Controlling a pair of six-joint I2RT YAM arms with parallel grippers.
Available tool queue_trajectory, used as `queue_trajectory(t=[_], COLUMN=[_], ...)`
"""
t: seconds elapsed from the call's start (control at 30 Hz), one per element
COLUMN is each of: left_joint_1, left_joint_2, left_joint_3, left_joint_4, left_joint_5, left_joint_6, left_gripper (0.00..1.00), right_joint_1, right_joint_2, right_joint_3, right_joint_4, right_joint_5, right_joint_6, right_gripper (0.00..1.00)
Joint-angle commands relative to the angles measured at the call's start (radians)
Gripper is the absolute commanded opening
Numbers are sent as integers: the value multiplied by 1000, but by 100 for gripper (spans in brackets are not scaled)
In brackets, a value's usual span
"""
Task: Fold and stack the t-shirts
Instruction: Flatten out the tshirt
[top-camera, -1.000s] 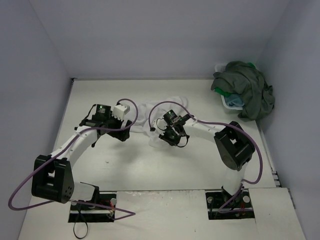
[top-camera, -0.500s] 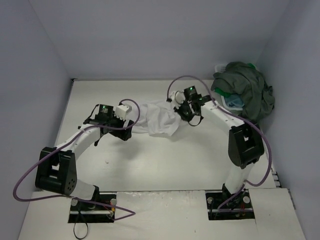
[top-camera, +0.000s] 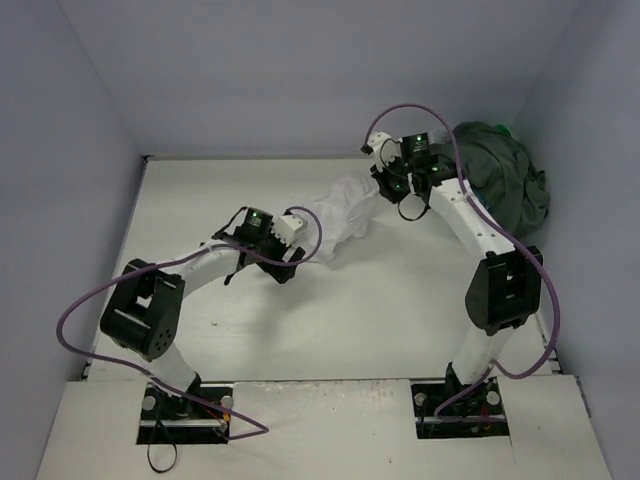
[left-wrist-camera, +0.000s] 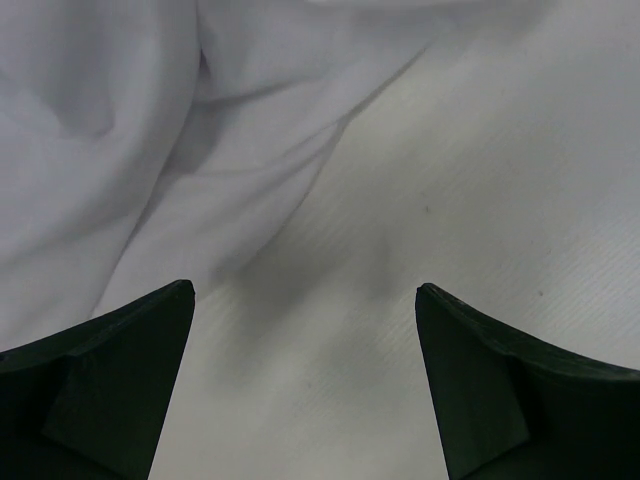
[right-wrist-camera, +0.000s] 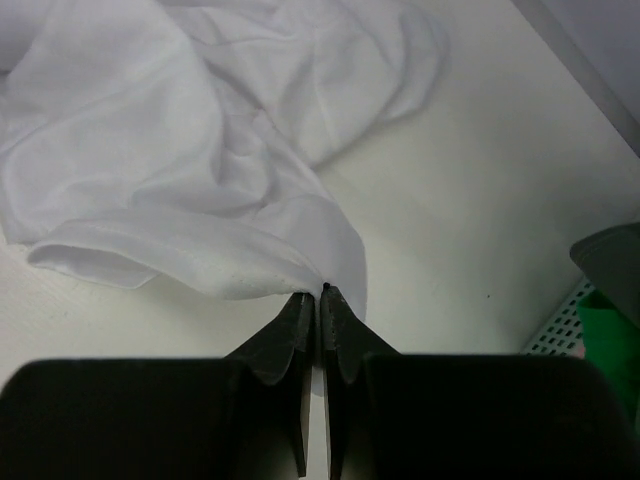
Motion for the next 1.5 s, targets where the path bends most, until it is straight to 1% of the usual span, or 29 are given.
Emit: queue_trajectory(t=[0.0, 0.13, 0.2, 0.4, 0.63, 0.87, 0.97, 1.07, 1.13, 1.2, 1.3, 1.47], left_joint_1=[-35, -90, -104, -132, -155, -161, -163, -163, -163, -161, -163, -163], left_joint_2=[28, 105, 149, 235, 249, 261, 237, 190, 156, 125, 77, 33], left_joint_3=[142, 237, 260, 314, 300, 309, 300, 289, 292, 304, 295, 323], left_joint_4=[84, 123, 137, 109, 120, 80, 78, 72, 42, 20, 2, -138], left_joint_5=[-39, -117, -139, -130, -111, -120, -155, -157, -154, -146, -154, -124], left_joint_6=[13, -1, -1, 5, -1, 18, 19, 27, 35, 44, 44, 70], left_gripper=[86, 86, 86, 86, 86, 86, 86, 85, 78, 64, 63, 63], right_joint_1=[-84, -144, -155, -183, -193, -198, -201, -201, -201, -201, -201, -201], right_joint_2=[16, 39, 42, 27, 32, 38, 41, 41, 41, 41, 33, 27], right_joint_3=[108, 170, 182, 165, 127, 127, 127, 124, 121, 116, 107, 95], right_joint_4=[47, 47, 45, 41, 42, 44, 44, 44, 44, 44, 44, 44], right_joint_5=[9, 4, 1, -28, -48, -54, -49, -48, -48, -48, -49, -40], right_joint_6=[67, 110, 113, 113, 106, 107, 107, 109, 110, 110, 110, 104], right_gripper=[0, 0, 0, 0, 0, 0, 0, 0, 0, 0, 0, 0])
